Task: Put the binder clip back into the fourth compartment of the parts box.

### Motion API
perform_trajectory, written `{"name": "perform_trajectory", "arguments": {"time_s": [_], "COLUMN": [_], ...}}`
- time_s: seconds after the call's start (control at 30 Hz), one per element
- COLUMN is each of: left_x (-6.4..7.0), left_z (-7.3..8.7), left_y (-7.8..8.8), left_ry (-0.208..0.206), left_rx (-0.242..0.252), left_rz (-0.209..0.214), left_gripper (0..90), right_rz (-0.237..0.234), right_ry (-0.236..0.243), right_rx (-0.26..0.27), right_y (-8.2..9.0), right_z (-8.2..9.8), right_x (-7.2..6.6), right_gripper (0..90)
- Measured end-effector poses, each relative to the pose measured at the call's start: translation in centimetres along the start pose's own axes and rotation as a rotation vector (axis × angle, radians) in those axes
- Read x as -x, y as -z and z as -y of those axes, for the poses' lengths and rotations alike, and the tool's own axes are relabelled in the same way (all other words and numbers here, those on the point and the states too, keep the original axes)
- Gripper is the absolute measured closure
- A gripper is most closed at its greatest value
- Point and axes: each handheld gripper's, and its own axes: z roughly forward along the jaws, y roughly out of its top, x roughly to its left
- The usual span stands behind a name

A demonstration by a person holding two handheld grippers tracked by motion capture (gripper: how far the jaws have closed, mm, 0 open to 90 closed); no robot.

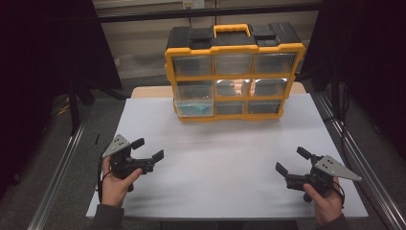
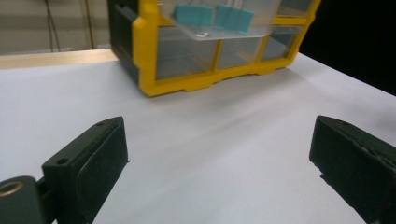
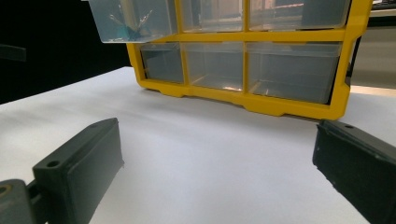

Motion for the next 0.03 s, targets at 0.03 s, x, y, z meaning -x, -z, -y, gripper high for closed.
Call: {"name": "perform_trajectory", "arguments": {"time_s": [0.03], "left_x": [-0.12], "left_z": [0.08], "left_y": [0.15], "left_ry": [0.005], "left_rx": [0.013], "left_rz": [-0.010], "left_gripper": [3.7], "right_rz": [-0.002], "right_ry": [-0.006], "right_rx": [-0.003], "right_y": [-0.05], "right_z": [-0.01], "right_x": [-0.07], "right_gripper": [1.1]}}
